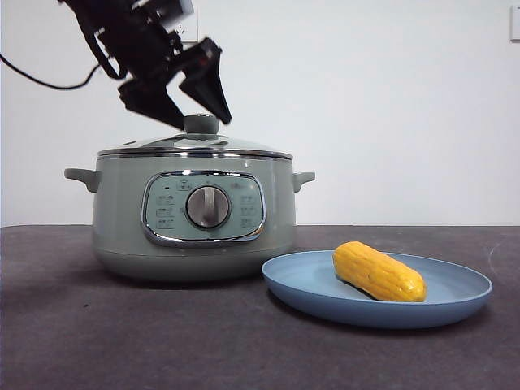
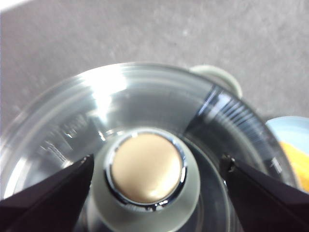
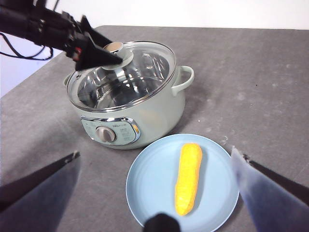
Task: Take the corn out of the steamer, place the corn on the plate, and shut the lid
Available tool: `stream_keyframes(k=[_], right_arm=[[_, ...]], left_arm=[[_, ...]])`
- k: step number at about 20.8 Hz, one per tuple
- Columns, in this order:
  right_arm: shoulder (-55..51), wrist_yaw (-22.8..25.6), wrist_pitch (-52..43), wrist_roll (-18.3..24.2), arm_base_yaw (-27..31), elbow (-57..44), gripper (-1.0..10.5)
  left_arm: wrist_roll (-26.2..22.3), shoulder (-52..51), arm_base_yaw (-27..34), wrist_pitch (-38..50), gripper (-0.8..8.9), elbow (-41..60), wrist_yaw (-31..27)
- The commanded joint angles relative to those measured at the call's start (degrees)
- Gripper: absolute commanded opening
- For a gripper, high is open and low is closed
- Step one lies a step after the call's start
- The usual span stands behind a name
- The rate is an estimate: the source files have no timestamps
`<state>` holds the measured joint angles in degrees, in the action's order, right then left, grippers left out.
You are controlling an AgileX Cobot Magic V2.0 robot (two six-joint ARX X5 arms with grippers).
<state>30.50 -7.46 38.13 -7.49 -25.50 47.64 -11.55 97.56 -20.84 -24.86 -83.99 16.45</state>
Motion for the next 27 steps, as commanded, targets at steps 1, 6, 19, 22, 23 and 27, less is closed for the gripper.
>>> stream_keyframes(k=[1,6,19,22,23,27], right_arm=[[-0.13,0.04,-0.09,0.50,-0.07,-0.66,5.7],[-0.13,0.07,0.31,1.03,-0.07,-0.66,5.7],[4.11,-3.08,11.28,8.63,-0.07,-0.66,5.6],[5.25,-5.03,11.28,8.68,-0.07,-0.66,5.6],[5.62,-5.79,11.28,8.87,-0.09,-0.66,5.6],[7.02,-7.65,11.45,9.05,-0.11,-0.66,4.4]], left_arm=[[-0.24,-2.99,0.48,-0.52,4.44,0.26,-0.17],[-0.20,-8.63,0.59,-5.44,4.44,0.26,-0.28],[1.05,-24.61,0.57,-36.81,4.40,0.26,1.92],[1.03,-26.77,0.57,-40.61,4.40,0.26,3.82],[1.03,-27.32,0.57,-41.40,4.39,0.26,4.31],[1.01,-28.02,0.57,-43.54,4.36,0.26,4.94]])
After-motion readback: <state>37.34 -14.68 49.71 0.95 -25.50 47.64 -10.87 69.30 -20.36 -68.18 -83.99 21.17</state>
